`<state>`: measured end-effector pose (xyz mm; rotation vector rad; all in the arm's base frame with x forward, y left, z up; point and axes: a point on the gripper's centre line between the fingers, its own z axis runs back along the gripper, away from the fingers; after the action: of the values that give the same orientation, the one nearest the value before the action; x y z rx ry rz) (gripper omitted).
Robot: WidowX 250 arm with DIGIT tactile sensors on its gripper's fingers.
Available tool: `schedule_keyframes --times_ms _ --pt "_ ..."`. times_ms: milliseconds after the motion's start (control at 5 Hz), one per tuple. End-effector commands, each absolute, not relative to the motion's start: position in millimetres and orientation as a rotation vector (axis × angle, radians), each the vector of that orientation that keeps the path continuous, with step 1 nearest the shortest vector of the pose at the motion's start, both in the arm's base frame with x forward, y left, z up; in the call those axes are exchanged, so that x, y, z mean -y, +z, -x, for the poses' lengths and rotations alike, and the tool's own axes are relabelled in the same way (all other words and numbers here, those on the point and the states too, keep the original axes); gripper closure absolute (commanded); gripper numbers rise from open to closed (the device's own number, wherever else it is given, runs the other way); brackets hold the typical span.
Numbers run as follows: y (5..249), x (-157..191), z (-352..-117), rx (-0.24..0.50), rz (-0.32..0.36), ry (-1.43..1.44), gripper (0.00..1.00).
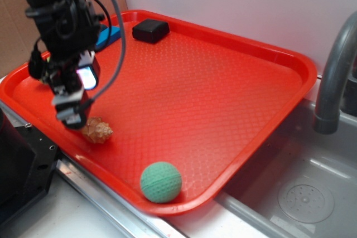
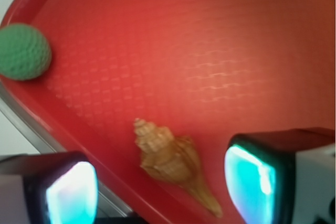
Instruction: Grab the shell.
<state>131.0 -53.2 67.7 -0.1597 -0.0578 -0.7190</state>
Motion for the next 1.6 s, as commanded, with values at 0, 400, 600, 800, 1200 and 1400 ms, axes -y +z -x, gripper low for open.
schedule_keyframes --times_ms 0,400,600,800,1200,1400 --pt "24 61 -131 0.046 0.202 -0.758 0.00" --pt "14 62 -134 0.011 0.173 -0.772 1.00" --pt "14 61 -136 0.009 0.171 -0.773 1.00" --pt "17 61 -135 0.008 0.171 -0.761 1.00" --pt "51 48 -153 0.017 0.141 -0.571 1.00" --pt "101 27 -178 0.037 0.121 -0.507 1.00"
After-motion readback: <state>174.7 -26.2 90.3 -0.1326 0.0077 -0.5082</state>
